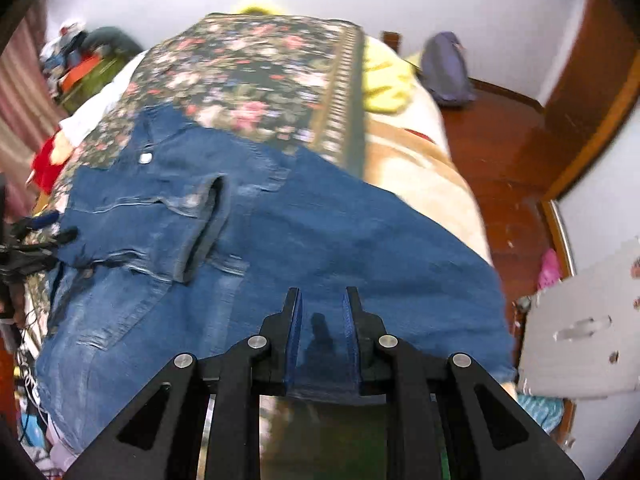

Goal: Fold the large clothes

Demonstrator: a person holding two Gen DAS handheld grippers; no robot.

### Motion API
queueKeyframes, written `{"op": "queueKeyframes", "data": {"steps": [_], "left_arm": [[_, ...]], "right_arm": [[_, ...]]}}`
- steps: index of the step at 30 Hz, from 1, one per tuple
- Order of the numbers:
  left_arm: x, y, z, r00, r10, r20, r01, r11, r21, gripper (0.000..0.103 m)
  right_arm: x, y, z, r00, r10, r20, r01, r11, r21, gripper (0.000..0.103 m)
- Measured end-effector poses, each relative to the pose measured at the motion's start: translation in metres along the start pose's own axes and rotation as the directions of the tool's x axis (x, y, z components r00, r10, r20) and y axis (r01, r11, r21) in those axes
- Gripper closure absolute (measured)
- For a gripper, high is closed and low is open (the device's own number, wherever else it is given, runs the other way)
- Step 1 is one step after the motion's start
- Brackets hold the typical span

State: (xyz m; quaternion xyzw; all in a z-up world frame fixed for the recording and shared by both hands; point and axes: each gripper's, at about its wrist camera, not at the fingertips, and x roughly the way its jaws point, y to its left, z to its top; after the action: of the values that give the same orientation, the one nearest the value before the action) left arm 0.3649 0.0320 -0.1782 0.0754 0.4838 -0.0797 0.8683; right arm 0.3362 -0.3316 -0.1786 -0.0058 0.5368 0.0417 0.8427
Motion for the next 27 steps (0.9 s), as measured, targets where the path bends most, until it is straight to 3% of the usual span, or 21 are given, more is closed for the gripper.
{"op": "queueKeyframes", "data": {"steps": [5, 8, 11, 21, 22, 24, 25, 26, 27], "left_arm": [[-0.009, -0.019, 0.017, 0.998, -0.048, 0.030, 0.048, 0.999, 0.013, 0.026], [-0.003, -0.041, 0.025, 0.998, -0.057, 0.023, 0.056, 0.997, 0.056, 0.026], [0.003, -0.062, 0.030, 0.998, -0.066, 0.010, 0.065, 0.993, 0.099, 0.026], [0.033, -0.128, 0.049, 0.990, -0.141, -0.027, 0.143, 0.968, 0.207, 0.026], [0.041, -0.134, 0.051, 0.988, -0.150, -0.045, 0.156, 0.965, 0.210, 0.026], [0.053, -0.144, 0.052, 0.985, -0.158, -0.073, 0.170, 0.961, 0.217, 0.026], [0.060, -0.150, 0.052, 0.982, -0.165, -0.090, 0.181, 0.958, 0.224, 0.026], [0.065, -0.154, 0.051, 0.980, -0.170, -0.102, 0.189, 0.955, 0.228, 0.026], [0.070, -0.159, 0.050, 0.979, -0.173, -0.108, 0.195, 0.953, 0.231, 0.026]], "right_arm": [[0.054, -0.033, -0.030, 0.979, -0.079, -0.186, 0.083, 0.996, 0.012, 0.087], [0.051, -0.041, -0.038, 0.990, -0.047, -0.132, 0.051, 0.998, 0.027, 0.087], [0.045, -0.049, -0.043, 0.985, -0.118, -0.127, 0.123, 0.992, 0.030, 0.086], [0.038, -0.068, -0.054, 0.975, -0.175, -0.140, 0.179, 0.984, 0.020, 0.086], [0.036, -0.072, -0.055, 0.975, -0.172, -0.141, 0.178, 0.984, 0.031, 0.083], [0.031, -0.085, -0.058, 0.975, -0.172, -0.140, 0.183, 0.981, 0.069, 0.060], [0.029, -0.092, -0.059, 0.971, -0.198, -0.137, 0.211, 0.973, 0.091, 0.035], [0.026, -0.101, -0.061, 0.968, -0.217, -0.130, 0.233, 0.965, 0.124, 0.021], [0.023, -0.108, -0.064, 0.973, -0.199, -0.116, 0.216, 0.963, 0.162, 0.020]]}}
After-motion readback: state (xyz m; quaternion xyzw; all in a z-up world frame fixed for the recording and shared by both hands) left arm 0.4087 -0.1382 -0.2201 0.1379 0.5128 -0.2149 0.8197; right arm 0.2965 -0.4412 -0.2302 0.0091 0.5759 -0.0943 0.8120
